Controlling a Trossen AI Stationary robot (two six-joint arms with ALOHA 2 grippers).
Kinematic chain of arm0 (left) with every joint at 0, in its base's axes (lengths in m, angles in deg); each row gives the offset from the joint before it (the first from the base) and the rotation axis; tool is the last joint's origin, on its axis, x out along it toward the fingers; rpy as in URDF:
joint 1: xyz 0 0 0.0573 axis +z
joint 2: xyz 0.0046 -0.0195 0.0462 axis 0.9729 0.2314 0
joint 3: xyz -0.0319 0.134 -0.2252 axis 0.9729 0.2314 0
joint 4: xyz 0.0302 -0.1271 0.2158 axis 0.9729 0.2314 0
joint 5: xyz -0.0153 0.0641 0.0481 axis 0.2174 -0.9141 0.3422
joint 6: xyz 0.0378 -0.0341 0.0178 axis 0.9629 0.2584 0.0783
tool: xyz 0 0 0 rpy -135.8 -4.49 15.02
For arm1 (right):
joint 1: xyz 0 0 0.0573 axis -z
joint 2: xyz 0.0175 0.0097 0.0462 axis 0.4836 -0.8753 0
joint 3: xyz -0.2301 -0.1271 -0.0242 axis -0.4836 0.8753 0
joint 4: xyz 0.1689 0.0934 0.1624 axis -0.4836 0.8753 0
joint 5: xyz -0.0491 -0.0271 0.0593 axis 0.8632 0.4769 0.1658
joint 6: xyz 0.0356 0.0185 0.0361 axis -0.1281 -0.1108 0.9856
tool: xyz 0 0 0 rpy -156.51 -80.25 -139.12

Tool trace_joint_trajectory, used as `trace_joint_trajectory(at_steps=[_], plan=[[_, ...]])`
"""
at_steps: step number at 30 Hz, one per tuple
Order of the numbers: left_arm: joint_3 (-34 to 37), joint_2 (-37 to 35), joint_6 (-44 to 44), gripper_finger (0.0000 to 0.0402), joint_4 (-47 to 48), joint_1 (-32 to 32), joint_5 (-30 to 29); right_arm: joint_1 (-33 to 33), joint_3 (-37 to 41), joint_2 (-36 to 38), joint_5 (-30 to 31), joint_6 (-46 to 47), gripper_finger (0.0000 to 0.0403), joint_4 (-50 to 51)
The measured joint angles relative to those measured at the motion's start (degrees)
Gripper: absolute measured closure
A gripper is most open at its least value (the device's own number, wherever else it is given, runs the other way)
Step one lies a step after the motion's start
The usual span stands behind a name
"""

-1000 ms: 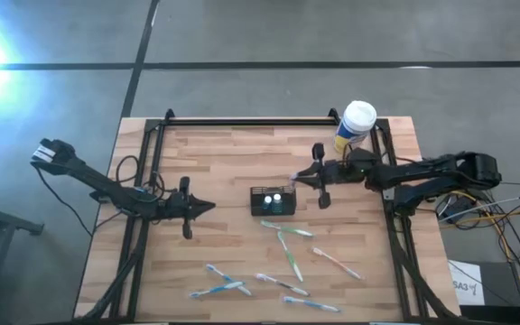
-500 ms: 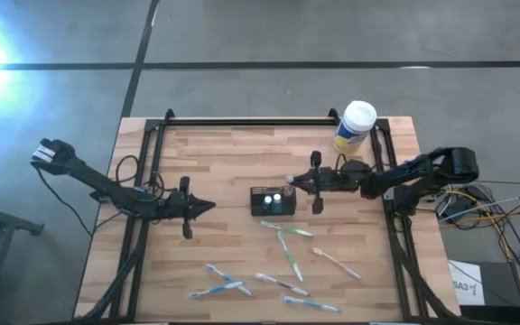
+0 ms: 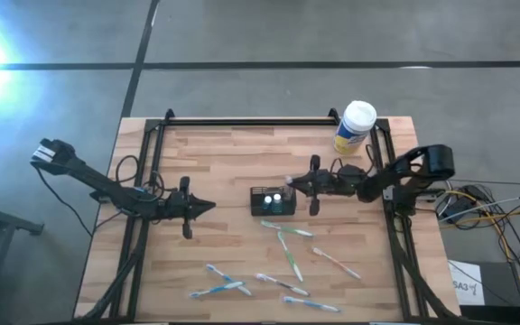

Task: Pick & Place toothbrushing station
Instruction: Put the top violet toothbrush into the black organizer, then put the violet toothbrush into the black organizer

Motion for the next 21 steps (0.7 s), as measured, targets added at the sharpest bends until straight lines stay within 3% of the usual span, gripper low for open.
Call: trace_joint_trajectory(at_steps=[5,10,21], plan=[[0.0,0.0,-1.2,0.0393,0.0,0.0,0.0,0.0,-1.5,-2.1,0.1,0.1,0.0369,-0.1],[0.0,0.0,-1.3,0.0385,0.0,0.0,0.0,0.0,-2.1,-2.1,0.1,5.6,0.0318,0.6],[0.1,0.0,-3.7,0.0392,0.5,0.0,0.2,0.0,-1.9,6.1,0.0,7.1,0.0220,3.9]])
